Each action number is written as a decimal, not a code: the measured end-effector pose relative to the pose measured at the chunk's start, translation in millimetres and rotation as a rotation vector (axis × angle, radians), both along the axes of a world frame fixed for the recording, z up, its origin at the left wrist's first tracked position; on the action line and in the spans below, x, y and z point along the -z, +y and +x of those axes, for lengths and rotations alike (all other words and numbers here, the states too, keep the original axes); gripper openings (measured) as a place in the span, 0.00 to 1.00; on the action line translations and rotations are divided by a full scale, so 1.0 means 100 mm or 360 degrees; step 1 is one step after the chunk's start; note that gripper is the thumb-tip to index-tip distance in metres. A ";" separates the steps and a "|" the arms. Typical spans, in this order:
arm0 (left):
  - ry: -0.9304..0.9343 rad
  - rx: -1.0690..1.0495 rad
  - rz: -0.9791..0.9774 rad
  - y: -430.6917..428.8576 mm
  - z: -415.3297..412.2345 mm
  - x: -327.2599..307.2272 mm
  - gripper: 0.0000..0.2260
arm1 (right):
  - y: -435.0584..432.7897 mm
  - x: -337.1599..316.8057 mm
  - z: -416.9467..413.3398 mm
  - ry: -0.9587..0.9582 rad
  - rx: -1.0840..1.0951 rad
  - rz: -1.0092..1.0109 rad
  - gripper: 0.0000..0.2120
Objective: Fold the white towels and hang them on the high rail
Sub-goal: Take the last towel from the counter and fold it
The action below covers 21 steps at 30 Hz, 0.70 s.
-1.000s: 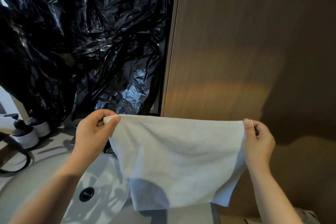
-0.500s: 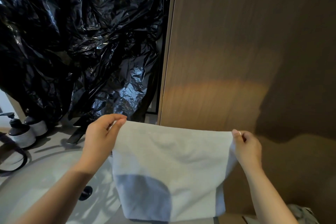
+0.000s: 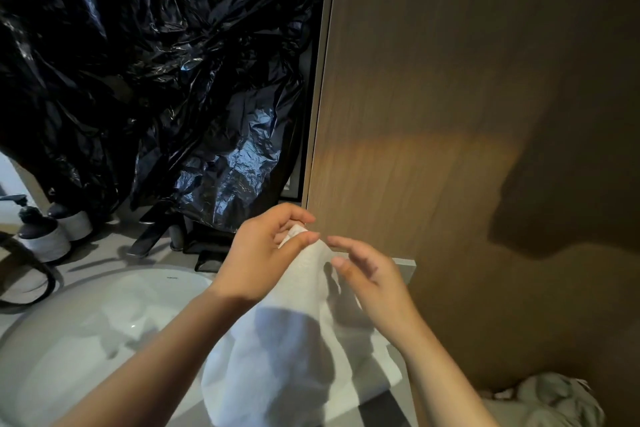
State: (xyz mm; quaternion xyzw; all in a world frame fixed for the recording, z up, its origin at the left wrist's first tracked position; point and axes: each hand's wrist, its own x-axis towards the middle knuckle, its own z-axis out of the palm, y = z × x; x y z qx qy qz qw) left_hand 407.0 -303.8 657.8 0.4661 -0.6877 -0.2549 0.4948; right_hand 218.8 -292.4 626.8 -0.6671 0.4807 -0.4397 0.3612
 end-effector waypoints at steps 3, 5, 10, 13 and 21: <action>0.0027 0.0006 0.0053 0.04 -0.02 -0.02 0.07 | 0.01 0.02 0.07 -0.0124 -0.0115 0.0012 0.08; 0.0158 0.0038 0.0173 0.08 -0.03 -0.02 0.10 | 0.02 0.01 0.08 -0.0162 -0.0098 0.0011 0.05; 0.0388 0.0077 0.0510 0.19 0.07 0.13 0.11 | 0.03 0.04 0.04 -0.0206 -0.0019 0.0026 0.08; 0.0467 0.0041 0.0457 0.26 0.10 0.22 0.07 | 0.05 0.02 0.05 -0.0179 -0.0105 0.0070 0.09; 0.0442 0.0044 0.0315 0.31 -0.03 0.26 0.11 | 0.05 -0.15 0.17 -0.0192 -0.0151 -0.0022 0.07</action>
